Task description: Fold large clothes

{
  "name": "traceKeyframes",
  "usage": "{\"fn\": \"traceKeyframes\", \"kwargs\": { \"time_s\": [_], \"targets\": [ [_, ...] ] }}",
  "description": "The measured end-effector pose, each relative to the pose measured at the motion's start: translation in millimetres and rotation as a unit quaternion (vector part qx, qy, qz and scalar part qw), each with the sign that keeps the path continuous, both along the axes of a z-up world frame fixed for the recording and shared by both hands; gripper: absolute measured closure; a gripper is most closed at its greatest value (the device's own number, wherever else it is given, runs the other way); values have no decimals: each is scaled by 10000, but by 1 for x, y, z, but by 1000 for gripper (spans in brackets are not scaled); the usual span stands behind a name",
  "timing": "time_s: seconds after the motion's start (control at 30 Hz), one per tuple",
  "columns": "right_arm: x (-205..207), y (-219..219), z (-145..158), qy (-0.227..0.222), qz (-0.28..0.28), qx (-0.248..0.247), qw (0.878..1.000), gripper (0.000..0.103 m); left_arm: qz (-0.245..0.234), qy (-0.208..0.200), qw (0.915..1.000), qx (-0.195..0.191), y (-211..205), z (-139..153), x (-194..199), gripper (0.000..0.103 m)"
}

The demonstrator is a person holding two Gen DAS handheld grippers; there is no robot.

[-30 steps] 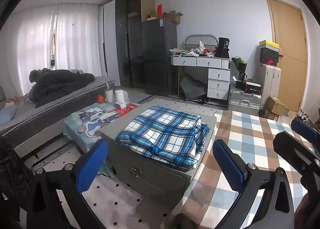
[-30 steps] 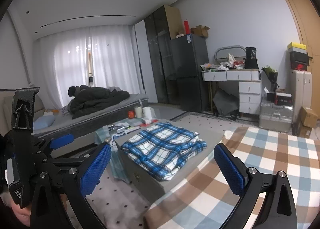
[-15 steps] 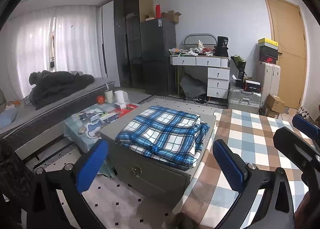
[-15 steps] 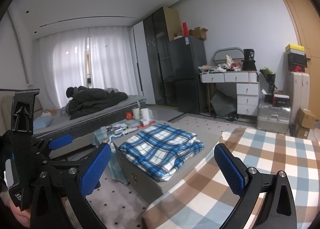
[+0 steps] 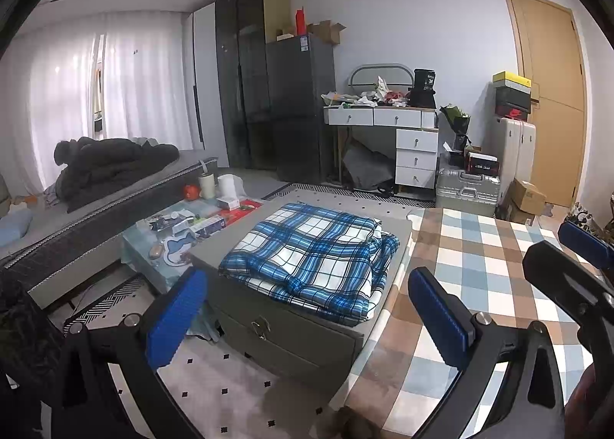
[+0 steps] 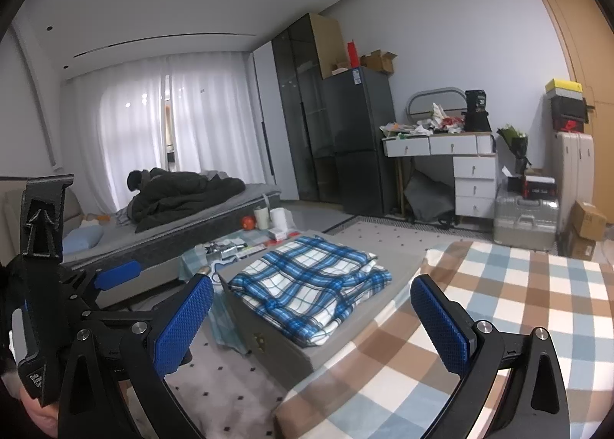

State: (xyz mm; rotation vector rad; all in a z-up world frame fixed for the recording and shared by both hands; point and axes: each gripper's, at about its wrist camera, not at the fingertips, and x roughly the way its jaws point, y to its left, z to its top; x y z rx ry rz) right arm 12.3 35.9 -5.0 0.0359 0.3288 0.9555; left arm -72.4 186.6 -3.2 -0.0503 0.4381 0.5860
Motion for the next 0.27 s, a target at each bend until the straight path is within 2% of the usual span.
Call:
{"fn": "traceKeyframes", "kwargs": {
  "time_s": [0.27],
  "targets": [
    [2, -4, -2, 1, -46, 25, 10000, 0, -100, 17, 9999, 43, -3, -2, 5, 1]
  ]
}}
